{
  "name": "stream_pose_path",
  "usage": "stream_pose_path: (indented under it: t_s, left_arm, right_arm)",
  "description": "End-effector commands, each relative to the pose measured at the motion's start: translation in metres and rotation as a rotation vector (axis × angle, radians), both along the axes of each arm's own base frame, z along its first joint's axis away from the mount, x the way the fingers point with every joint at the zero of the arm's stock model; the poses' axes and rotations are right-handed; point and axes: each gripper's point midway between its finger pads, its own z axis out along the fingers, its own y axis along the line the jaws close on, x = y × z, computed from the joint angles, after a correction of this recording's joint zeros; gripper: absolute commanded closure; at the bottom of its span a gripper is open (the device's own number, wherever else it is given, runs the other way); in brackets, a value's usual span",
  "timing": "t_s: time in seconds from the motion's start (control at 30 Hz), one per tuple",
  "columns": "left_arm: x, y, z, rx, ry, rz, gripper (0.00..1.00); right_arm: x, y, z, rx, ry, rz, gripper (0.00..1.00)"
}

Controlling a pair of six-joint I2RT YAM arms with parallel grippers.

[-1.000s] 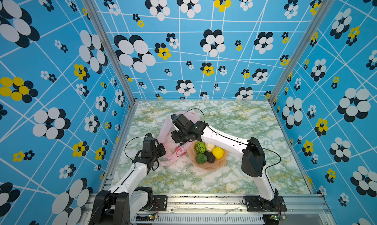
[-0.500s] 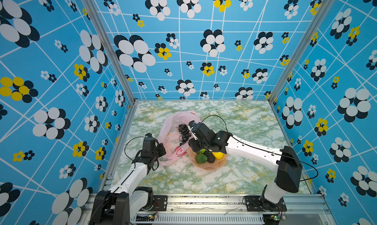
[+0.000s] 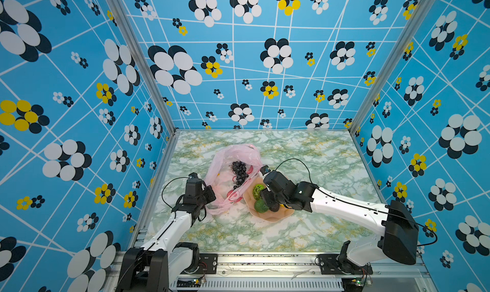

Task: Take fruits out of the plastic bag
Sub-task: Place the fruit on the plate.

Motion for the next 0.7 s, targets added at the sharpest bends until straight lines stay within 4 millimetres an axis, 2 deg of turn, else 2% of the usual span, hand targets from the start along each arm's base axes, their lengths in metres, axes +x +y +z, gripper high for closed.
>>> stream_pose_path:
  t_s: [0.0,0.67]
  left_arm:
    - [0.005,-0.002,0.005,0.009,-0.019,-0.015,1.00]
    - [0.006,-0.002,0.004,0.010,-0.019,-0.017,1.00]
  right_arm:
    - [0.002,-0.005,0.004,0.017,-0.034,-0.027,0.50]
    - [0.017,-0.020,-0.045,-0.094,-0.049,-0.085,0.47]
